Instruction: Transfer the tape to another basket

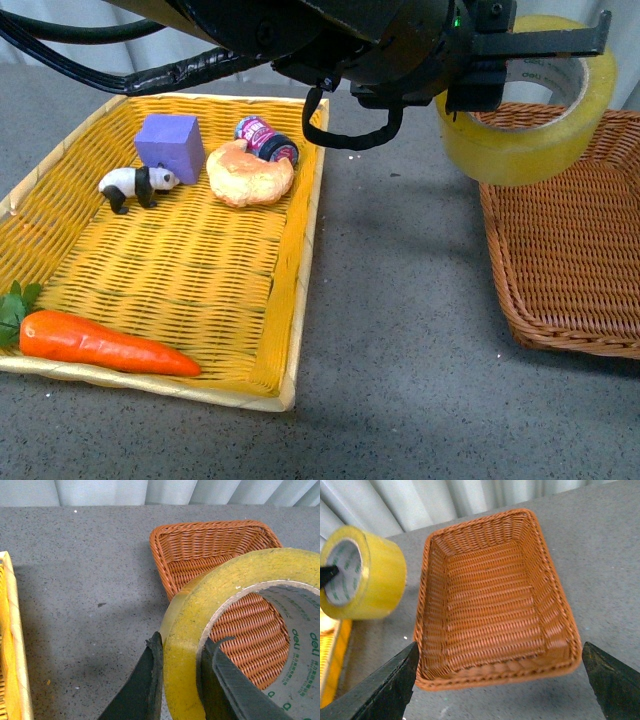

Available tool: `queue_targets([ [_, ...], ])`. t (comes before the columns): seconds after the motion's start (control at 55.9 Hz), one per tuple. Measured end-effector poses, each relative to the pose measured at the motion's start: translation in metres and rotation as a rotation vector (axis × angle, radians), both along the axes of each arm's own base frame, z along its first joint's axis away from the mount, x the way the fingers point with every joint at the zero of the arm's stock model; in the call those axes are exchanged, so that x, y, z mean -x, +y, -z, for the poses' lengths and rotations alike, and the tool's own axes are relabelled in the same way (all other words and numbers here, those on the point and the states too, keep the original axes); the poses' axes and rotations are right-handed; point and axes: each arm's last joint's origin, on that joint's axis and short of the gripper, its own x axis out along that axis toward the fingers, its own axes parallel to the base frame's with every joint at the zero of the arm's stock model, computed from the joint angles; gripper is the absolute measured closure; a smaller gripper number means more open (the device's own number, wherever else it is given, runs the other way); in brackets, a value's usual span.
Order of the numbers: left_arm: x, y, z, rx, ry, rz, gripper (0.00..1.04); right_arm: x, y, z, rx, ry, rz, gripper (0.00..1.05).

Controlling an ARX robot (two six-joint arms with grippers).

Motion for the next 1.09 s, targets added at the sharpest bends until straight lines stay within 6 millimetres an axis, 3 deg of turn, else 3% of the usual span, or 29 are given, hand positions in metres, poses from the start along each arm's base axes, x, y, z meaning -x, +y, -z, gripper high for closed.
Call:
queue_targets([
  [0.072,0.0,0.0,0.0,0.002,0.001,0.006,0.88,-0.03,-0.002,-0.011,-0.033,0.026,-0.105,0.09],
  [0.233,0.0,0.0,0.0,0.0,-0.001,-0.001,0.88,-0.079,0.003,-0.015,-0.011,0.112,-0.287,0.09],
  [0.448,0.0,0.0,0.0,0.0,-0.001,-0.001,0.88,-0.129,0.016,-0.015,0.071,0.153,-0.424,0.09],
  [0.645,0.0,0.0,0.0,0.0,-0.001,-0.001,0.88,-0.175,0.04,-0.012,0.123,0.156,-0.532,0.09],
  [0.967,-0.001,0.002,-0.001,-0.003,-0.004,-0.008,0.88,-0.213,0.057,-0.001,0.155,0.212,-0.563,0.09],
  [1.092,-0.001,0.001,-0.001,-0.002,-0.003,-0.003,0.88,-0.217,0.056,0.005,0.154,0.239,-0.556,0.35],
])
